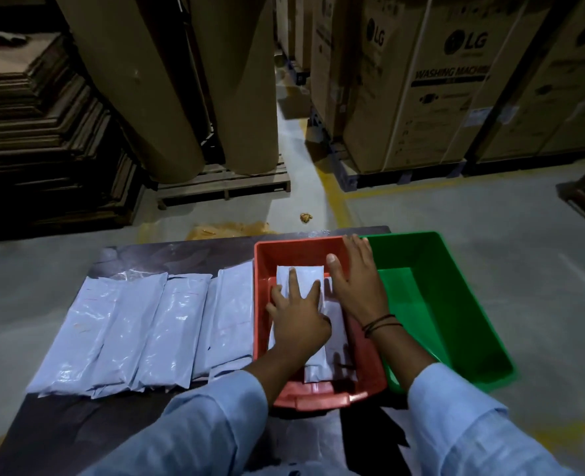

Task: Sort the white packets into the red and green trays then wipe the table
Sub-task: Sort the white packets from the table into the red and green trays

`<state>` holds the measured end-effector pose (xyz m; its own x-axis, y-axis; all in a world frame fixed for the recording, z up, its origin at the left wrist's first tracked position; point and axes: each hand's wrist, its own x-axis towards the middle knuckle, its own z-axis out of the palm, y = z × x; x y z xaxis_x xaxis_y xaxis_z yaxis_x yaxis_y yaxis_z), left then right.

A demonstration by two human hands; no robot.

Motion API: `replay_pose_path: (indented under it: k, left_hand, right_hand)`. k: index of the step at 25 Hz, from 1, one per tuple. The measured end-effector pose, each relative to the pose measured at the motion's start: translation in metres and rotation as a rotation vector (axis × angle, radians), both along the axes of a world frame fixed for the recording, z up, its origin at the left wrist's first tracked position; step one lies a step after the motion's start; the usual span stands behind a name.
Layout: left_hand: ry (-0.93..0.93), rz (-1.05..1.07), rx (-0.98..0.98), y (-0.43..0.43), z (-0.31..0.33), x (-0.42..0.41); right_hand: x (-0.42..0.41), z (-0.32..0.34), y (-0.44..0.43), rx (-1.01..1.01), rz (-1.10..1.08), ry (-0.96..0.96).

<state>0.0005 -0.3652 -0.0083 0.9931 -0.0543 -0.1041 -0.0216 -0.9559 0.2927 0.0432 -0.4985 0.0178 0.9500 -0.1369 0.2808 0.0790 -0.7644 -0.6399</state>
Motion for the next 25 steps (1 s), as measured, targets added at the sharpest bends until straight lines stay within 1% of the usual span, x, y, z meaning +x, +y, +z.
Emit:
replay_pose_path:
  k: [3, 7, 9, 13, 17, 20, 25]
  left_hand:
    - [0.093, 0.028, 0.098, -0.004, -0.028, 0.003]
    - [0.117, 0.027, 0.202, 0.002, -0.059, 0.004]
    - [0.116, 0.020, 0.215, 0.002, -0.067, 0.002]
    - [0.169, 0.024, 0.161, 0.004, -0.081, 0.000]
    - [0.230, 0.002, 0.013, 0.010, -0.108, 0.011]
    - [0.246, -0.009, 0.040, 0.008, -0.108, 0.010]
    - [0.197, -0.051, 0.203, 0.006, -0.083, 0.001]
  right_hand:
    - [-0.005, -0.012, -0.002, -0.026, 0.031, 0.017]
    - [-0.008, -0.030, -0.002, -0.079, 0.083, 0.036]
    - [-0.010, -0.037, -0.006, -0.101, 0.092, 0.053]
    - [-0.015, -0.046, -0.018, -0.137, 0.099, 0.076]
    - [-0.019, -0.050, -0.023, -0.210, 0.130, 0.081]
    - [-0.021, -0.051, -0.025, -0.263, 0.145, 0.092]
    - [-0.021, -0.049, -0.023, -0.336, 0.163, 0.095]
